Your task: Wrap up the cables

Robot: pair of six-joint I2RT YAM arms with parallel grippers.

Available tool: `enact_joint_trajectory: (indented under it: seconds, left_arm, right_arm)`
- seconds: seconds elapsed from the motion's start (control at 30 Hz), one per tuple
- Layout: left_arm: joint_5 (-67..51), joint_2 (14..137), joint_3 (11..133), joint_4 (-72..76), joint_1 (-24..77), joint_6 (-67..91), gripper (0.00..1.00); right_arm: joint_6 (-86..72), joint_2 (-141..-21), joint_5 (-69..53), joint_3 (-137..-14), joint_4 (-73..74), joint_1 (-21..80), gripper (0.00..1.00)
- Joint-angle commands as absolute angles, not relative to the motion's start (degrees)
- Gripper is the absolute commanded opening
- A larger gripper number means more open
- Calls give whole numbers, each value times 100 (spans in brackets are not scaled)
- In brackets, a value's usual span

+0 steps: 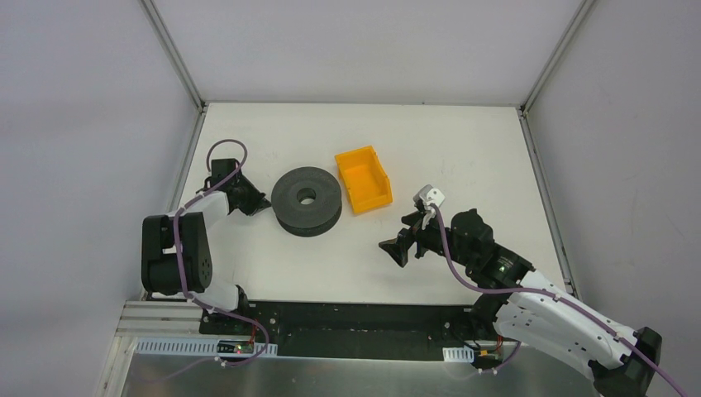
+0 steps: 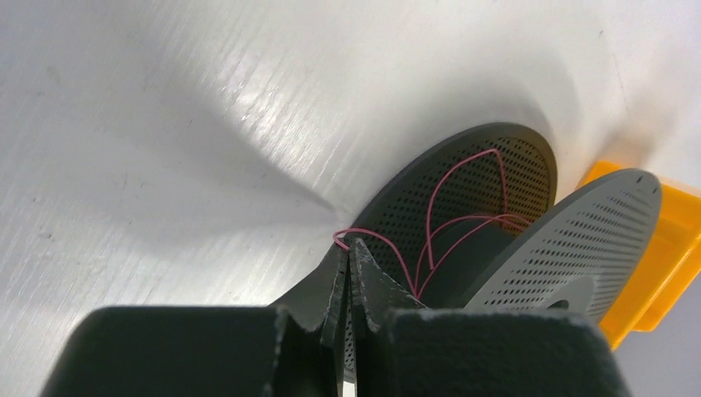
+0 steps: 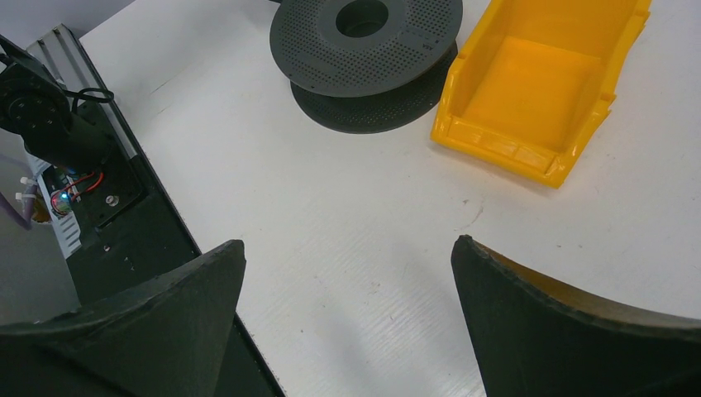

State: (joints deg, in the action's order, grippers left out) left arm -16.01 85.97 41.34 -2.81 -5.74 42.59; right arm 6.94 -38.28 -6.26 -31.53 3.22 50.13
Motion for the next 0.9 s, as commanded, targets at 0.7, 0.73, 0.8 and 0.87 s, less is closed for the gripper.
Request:
enact_joint_trajectory:
  seconds: [0.7,0.73,0.8,0.87]
  left_arm:
    - [-2831,10151,6042,-287,-817,4269,0]
    - [-2662,10014,5938,-330,-832,4283,0]
    - [-2308,9739,5728,-421,-899,4329,0]
    - [-1947,9400,5524,-589,-981,4355,2]
  right_arm:
    - [726,-4030,-619,-3195,79,5008,99]
    - [714,-4032,-595,-3192,79,5005,99]
    - [665,-4059,-496,-3157,33,5007,99]
    - [494,-4182,-259,-3086,-237,5010,99]
